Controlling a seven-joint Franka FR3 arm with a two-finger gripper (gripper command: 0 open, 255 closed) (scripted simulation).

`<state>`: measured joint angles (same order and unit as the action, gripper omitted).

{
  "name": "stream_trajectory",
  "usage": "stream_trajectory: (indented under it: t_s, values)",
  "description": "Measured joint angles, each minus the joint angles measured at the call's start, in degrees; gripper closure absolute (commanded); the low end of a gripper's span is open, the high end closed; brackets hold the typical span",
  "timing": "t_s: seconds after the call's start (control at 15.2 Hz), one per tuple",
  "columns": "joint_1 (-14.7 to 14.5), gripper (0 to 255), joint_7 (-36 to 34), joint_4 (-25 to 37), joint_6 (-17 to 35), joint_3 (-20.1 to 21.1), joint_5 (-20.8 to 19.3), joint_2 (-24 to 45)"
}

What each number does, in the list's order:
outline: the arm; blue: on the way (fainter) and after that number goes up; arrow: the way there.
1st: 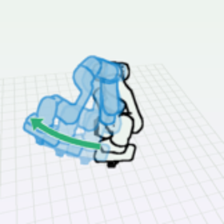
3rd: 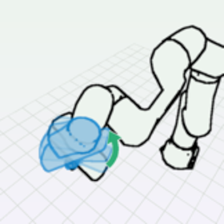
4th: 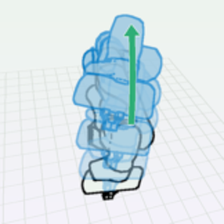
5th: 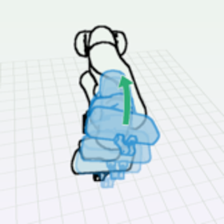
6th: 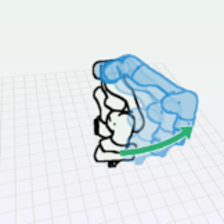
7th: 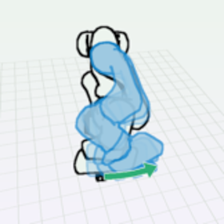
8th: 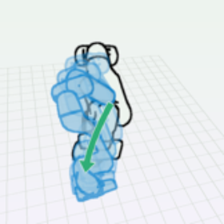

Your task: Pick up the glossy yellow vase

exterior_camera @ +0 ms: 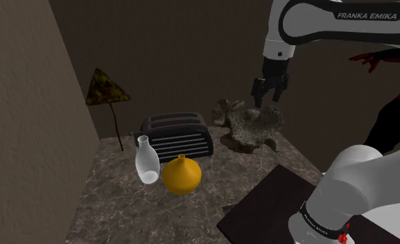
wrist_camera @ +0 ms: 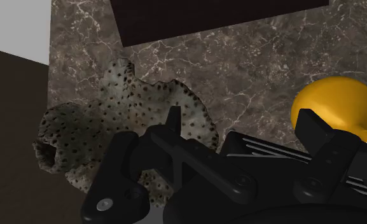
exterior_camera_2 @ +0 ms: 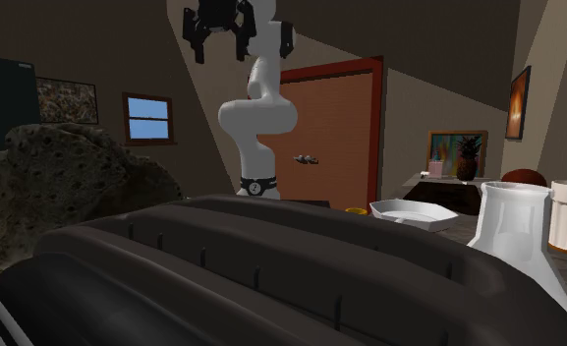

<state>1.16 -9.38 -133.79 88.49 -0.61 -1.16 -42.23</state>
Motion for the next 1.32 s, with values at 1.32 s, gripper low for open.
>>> stream_trajectory:
  t_s: [1.32]
  values:
    - [-5.2,0,-14.8,-2.4,28.8,13.5,6.1,23.4]
